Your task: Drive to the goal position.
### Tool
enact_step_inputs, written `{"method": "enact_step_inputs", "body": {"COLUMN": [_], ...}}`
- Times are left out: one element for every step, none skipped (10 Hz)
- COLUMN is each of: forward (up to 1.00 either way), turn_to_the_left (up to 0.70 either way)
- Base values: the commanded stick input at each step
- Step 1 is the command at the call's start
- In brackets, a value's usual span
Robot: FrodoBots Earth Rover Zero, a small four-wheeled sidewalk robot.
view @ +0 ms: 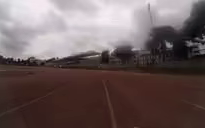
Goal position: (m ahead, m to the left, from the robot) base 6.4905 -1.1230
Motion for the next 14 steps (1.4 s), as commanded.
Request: {"method": "enact_step_inputs", "body": {"forward": [0.67, 0.67, 0.67, 0.67, 0.67, 0.67, 0.67, 0.67, 0.67, 0.67, 0.67, 0.67, 0.67, 0.67], "turn_to_the_left": [0.00, 0.00, 0.00, 0.00, 0.00, 0.00, 0.00, 0.00, 0.00, 0.00, 0.00, 0.00, 0.00, 0.00]}}
